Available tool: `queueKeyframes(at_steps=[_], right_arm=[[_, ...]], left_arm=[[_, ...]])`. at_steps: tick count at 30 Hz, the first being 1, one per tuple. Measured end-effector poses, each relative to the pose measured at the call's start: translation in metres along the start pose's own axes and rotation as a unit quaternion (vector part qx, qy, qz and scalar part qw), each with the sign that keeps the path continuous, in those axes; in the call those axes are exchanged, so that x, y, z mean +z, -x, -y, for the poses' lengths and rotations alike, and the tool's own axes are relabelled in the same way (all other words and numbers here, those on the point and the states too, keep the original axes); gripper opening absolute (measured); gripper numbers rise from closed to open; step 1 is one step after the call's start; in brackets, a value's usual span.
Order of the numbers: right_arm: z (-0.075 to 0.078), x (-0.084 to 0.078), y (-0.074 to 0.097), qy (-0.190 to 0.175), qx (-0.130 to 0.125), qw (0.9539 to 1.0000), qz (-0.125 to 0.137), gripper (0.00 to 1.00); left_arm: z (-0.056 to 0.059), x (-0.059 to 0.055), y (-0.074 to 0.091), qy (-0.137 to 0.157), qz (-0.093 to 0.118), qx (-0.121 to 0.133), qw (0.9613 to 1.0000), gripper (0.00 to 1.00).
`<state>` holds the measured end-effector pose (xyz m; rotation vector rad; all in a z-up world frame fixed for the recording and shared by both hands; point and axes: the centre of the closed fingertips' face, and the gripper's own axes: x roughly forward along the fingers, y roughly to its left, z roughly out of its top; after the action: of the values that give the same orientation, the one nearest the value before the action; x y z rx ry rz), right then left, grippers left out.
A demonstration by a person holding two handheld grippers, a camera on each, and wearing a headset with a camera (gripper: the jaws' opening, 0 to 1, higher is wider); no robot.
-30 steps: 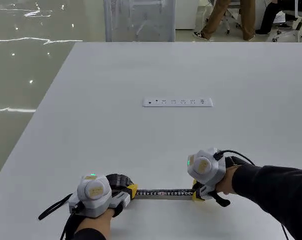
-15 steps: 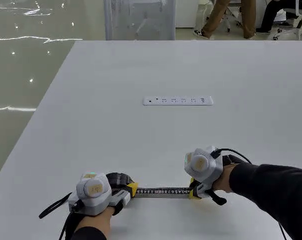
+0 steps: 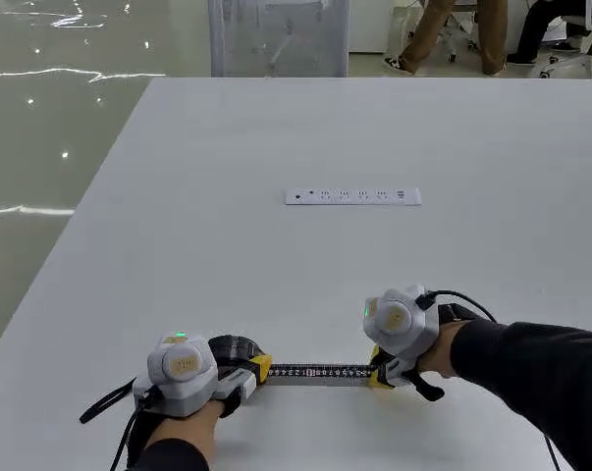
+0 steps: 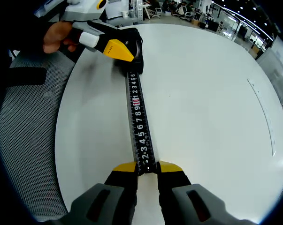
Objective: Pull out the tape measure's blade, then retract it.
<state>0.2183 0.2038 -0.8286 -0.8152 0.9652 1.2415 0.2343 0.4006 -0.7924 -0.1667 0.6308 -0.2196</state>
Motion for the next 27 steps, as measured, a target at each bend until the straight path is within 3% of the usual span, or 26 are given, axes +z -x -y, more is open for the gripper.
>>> queueKeyframes(at_steps=[10,27], right_arm=[[-0.001,0.005,-0.003,-0.001,-0.004,1.0000,-0.009,0.12],[-0.004,0.026,-0.011,0.003,0.001,1.0000,0.004,0.12]], left_arm=[[0.001,-0.001,-0.001,-0.004,-0.003,0.000,1.0000,0.58],[0.001,-0.001,-0.001,-0.008,-0.005,0.006,0.9999,0.58]])
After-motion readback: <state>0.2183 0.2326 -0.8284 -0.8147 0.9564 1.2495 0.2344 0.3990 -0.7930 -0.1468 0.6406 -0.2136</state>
